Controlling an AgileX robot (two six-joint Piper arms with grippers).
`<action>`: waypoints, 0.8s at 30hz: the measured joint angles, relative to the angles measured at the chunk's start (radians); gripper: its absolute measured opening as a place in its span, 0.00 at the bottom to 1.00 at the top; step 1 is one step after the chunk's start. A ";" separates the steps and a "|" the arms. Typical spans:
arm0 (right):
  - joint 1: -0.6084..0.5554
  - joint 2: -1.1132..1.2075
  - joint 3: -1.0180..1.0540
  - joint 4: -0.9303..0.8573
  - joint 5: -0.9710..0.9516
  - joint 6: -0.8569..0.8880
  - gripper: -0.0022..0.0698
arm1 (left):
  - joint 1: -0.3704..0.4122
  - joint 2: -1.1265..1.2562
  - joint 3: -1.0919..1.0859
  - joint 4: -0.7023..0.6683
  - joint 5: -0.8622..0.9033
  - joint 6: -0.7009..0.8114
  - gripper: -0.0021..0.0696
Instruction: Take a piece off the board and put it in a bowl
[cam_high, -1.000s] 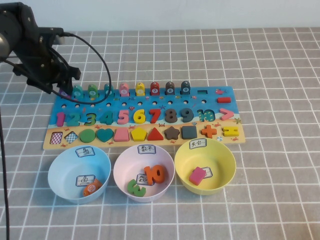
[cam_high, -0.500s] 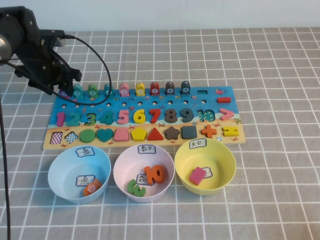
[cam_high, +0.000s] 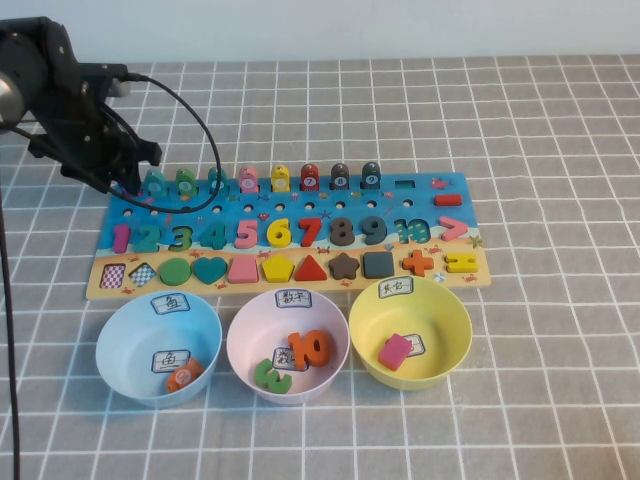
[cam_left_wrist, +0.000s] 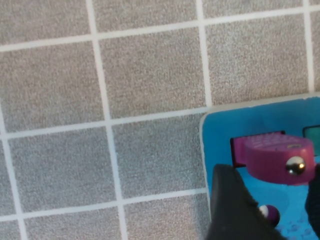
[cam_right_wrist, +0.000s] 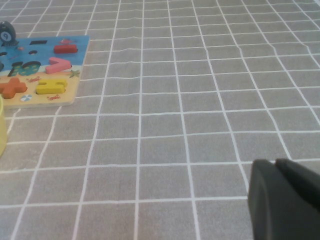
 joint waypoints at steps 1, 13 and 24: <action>0.000 0.000 0.000 0.000 0.000 0.000 0.01 | 0.000 0.000 0.000 0.002 0.000 0.000 0.42; 0.000 0.000 0.000 0.000 0.000 0.000 0.01 | 0.000 0.000 0.000 0.002 -0.036 0.000 0.41; 0.000 0.000 0.000 0.000 0.000 0.000 0.01 | 0.000 0.000 0.000 -0.002 -0.013 -0.004 0.41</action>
